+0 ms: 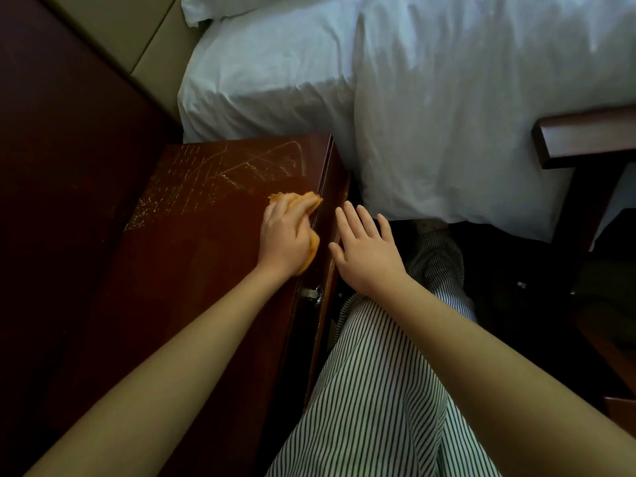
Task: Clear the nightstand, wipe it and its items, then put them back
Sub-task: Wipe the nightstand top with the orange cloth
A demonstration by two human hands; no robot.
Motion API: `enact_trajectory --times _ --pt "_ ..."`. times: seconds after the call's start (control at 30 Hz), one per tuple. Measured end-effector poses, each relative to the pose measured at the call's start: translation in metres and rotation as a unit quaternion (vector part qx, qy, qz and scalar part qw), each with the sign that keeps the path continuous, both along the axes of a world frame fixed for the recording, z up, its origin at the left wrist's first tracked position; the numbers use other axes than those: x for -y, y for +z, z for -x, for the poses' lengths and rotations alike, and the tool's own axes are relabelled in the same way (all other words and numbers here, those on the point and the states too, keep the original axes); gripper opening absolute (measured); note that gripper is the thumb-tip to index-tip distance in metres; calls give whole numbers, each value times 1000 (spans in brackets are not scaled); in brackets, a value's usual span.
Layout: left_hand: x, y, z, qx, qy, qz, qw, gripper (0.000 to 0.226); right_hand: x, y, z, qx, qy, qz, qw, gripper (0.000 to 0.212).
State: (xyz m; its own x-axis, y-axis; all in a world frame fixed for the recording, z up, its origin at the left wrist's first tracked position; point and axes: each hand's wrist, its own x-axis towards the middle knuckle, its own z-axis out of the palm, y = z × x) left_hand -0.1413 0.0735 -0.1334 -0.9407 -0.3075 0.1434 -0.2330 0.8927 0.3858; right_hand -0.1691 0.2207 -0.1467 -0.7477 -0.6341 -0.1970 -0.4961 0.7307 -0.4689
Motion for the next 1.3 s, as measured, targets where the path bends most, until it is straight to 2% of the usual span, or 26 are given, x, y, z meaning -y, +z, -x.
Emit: enact_trajectory --times 0.1,0.33,0.4,0.5,0.67,0.77,0.83,0.97,1.03,1.13,1.3 --pt "20 3 -20 5 -22 8 1000 38 0 0 0 0 2 3 1000 60" --pt "30 -1 17 9 190 23 981 37 2 -1 0 -7 -8 3 1000 60" --pt "20 -3 34 1 218 23 976 37 3 -1 0 -11 -15 5 1000 59" --pt "6 -3 41 -1 174 20 985 37 3 -1 -1 -11 -11 -13 1000 60" --pt "7 -1 -3 6 -38 13 999 37 3 -2 0 -9 3 -38 999 60" --pt "36 4 -22 26 -111 20 993 40 3 0 -1 -19 -2 -44 999 60" --pt "52 6 -21 30 -54 15 998 39 5 1 0 -20 -11 -39 999 59" --pt "48 3 10 28 157 26 987 38 9 1 2 -15 -22 -26 999 59" --pt "35 1 29 17 199 32 979 38 11 3 1 -25 -29 -25 999 58" --pt "12 -2 45 5 170 32 985 38 14 7 0 -56 -52 -25 997 57" --pt "-1 -2 17 -1 2 16 1000 38 17 9 -1 -56 -47 -18 997 55"
